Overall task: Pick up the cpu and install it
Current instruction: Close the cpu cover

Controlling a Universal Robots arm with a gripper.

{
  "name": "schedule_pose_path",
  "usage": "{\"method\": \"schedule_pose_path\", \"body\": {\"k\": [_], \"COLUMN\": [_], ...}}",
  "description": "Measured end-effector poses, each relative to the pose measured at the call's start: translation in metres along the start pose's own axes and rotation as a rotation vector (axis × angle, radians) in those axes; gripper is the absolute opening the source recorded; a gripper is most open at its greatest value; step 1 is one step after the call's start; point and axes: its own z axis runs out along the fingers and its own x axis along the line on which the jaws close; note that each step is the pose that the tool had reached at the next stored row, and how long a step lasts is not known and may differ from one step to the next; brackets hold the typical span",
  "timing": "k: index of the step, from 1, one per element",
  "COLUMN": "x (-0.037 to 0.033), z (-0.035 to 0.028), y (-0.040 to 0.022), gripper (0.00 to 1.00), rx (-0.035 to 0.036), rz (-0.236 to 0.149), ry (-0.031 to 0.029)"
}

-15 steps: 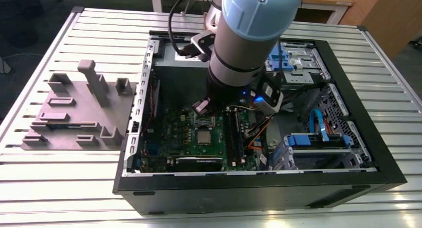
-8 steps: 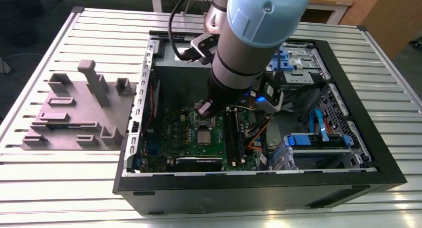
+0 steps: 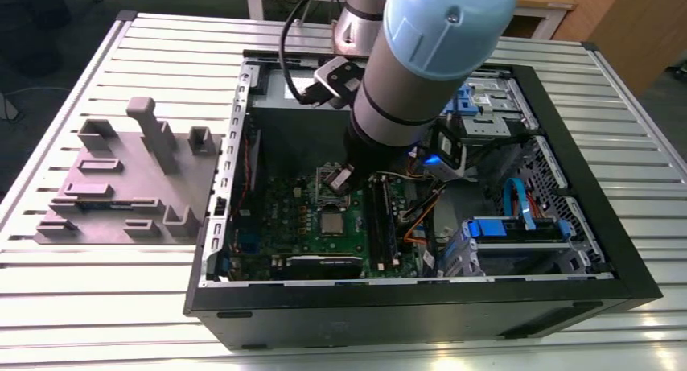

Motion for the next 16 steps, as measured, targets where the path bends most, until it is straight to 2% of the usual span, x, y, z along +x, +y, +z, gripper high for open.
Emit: {"method": "schedule_pose_path", "body": {"k": [7,11,12,15,16], "x": [-0.0124,-0.0152,-0.0152,-0.0152,-0.0157], "z": [0.0041,0.0059,0.0061,0.0074,0.0077], "y": [0.0054,0.0059,0.0058,0.0055,0.0050], "gripper": [0.10,0.10,0.10,0.10,0.10], "rx": [-0.0002,-0.0026,-0.0043,-0.0105,-0.0120], "rz": [-0.002,-0.013,-0.021,-0.067,-0.073], "ry": [0.0004,0.0014,0.0027,0.0113,0.0119]}}
